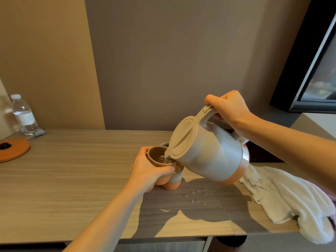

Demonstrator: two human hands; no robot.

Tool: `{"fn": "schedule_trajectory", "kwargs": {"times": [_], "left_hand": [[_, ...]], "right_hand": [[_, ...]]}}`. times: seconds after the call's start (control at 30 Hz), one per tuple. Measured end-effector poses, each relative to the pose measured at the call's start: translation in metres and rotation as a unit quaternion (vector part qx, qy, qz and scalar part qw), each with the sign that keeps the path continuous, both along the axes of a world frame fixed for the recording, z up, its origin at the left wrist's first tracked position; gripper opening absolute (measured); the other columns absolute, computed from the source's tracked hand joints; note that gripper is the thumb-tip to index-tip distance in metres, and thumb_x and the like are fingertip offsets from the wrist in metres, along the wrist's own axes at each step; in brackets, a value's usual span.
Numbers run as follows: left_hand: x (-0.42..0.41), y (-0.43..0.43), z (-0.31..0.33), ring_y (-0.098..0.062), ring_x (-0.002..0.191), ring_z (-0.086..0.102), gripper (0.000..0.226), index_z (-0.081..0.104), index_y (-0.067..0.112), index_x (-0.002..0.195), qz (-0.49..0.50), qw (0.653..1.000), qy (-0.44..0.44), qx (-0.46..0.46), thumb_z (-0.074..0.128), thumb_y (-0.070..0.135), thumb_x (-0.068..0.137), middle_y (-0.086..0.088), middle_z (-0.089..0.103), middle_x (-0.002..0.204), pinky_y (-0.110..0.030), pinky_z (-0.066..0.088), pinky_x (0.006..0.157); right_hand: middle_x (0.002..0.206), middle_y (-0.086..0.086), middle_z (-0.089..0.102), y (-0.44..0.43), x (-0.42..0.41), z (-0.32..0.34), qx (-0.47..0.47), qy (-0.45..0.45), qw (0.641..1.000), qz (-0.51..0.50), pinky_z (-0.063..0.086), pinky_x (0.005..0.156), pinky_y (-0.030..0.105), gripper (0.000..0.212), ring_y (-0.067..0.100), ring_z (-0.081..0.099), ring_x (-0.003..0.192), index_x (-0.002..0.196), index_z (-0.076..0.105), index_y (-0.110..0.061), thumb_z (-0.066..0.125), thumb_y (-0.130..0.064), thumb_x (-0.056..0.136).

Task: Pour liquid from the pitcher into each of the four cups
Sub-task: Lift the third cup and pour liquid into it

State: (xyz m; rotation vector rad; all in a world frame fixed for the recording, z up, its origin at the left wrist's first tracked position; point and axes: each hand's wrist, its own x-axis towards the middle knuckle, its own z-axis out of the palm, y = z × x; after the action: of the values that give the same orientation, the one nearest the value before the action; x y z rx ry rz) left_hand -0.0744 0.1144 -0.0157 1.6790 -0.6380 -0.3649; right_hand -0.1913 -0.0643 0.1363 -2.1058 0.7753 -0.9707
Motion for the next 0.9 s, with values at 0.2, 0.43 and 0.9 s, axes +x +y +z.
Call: {"fn": "schedule_trajectory", "kwargs": {"times": [0.2,0.43,0.9], "left_hand": [[0.000,0.001,0.002,-0.008,0.101,0.059,0.069,0.054,0.031,0.107,-0.007,1.000,0.014,-0.009,0.095,0.020,0.052,0.010,0.065,0.105,-0.026,0.046,0.075],[0.001,0.002,0.001,-0.005,0.099,0.058,0.067,0.054,0.032,0.104,-0.007,1.000,0.021,-0.012,0.095,0.019,0.053,0.010,0.065,0.104,-0.024,0.045,0.073],[0.004,0.001,0.011,0.000,0.094,0.055,0.068,0.051,0.032,0.108,-0.004,1.000,0.021,-0.022,0.094,0.017,0.057,0.012,0.060,0.105,-0.018,0.042,0.067]], "right_hand": [[0.043,-0.007,0.057,-0.001,0.001,-0.002,0.011,-0.009,1.000,-0.004,0.054,0.068,0.037,0.036,0.012,0.057,0.052,0.046,0.064,-0.019,0.061,-0.032,0.079],[0.053,0.000,0.060,-0.002,0.001,-0.005,0.025,-0.010,1.000,-0.016,0.053,0.067,0.035,0.034,0.014,0.058,0.055,0.052,0.064,-0.015,0.060,-0.032,0.080],[0.055,0.004,0.048,-0.006,-0.021,-0.019,0.173,-0.075,0.982,-0.026,0.034,0.045,0.021,0.026,0.009,0.041,0.043,0.066,0.058,-0.007,0.061,-0.028,0.081]]}}
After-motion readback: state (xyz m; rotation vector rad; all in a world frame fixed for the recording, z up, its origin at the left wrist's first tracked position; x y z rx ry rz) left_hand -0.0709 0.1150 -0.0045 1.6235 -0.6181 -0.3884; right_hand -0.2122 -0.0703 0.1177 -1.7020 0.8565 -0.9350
